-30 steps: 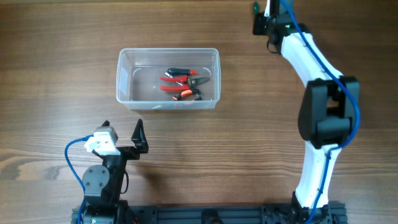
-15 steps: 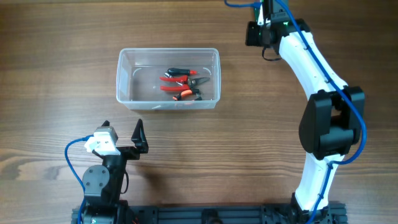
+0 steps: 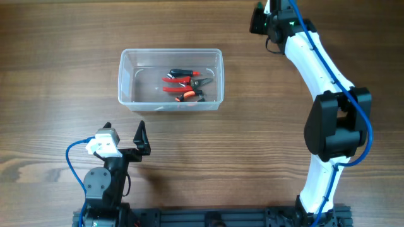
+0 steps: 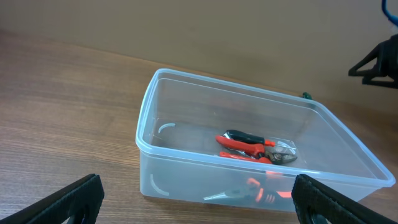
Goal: Pack container
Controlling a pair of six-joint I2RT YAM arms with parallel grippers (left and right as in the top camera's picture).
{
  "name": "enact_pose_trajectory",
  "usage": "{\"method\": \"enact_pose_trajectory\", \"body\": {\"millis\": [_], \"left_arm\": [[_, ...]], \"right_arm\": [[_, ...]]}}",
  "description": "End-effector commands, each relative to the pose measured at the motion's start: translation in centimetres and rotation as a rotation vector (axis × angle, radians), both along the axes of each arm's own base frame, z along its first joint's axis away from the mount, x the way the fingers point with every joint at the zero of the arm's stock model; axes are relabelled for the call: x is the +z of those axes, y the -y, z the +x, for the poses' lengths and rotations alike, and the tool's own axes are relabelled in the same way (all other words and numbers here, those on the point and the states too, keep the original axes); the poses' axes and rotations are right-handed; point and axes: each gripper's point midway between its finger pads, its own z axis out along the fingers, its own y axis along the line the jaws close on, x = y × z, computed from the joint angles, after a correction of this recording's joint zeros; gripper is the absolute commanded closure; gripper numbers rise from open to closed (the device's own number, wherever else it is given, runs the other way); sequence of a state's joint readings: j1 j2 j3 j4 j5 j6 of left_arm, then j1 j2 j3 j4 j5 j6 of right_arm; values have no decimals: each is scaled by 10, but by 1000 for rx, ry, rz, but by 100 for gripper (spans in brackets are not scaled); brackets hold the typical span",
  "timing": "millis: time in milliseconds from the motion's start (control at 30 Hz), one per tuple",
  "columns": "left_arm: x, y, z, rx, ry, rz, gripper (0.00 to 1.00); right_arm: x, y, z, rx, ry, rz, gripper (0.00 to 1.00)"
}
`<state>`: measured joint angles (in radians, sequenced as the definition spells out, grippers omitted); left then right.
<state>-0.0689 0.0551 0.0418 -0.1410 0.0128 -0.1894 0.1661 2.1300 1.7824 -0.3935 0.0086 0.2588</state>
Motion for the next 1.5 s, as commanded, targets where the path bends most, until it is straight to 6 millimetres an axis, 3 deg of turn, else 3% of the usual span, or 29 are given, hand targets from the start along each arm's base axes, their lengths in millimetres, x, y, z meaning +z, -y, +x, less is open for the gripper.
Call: {"method": "enact_pose_trajectory", "body": {"millis": [0,200,300,533,600,667,967,1100,1267,1467], "left_arm": [[-2,-2,0,10,-4,-8,0],[-2,-2,0,10,-4,-8,0],[-2,-2,0,10,-4,-8,0],[-2,-2,0,10,-4,-8,0],[-2,-2,0,10,-4,-8,0],[-2,-2,0,10,-4,-8,0],[-2,-2,0,10,-4,-8,0],[-2,-2,0,10,-4,-8,0],[-2,-2,0,10,-4,-8,0],[-2,-2,0,10,-4,-8,0]], "right_arm": [[-20,27,8,-19,-15,-50,58],[-48,41,14,11,-40,-94,58],[-47,40,17,35,-27,-117,59],[7,27,33,57,86,-37,58],[7,30,38,35,101,-17,58],[-2,37,44,10,104,11,58],[-103,51,56,-4,-10,74,59],[-131,52,62,-13,-30,44,59],[-146,44,66,6,-27,28,59],[-163,35,49,24,-112,-4,59]]}}
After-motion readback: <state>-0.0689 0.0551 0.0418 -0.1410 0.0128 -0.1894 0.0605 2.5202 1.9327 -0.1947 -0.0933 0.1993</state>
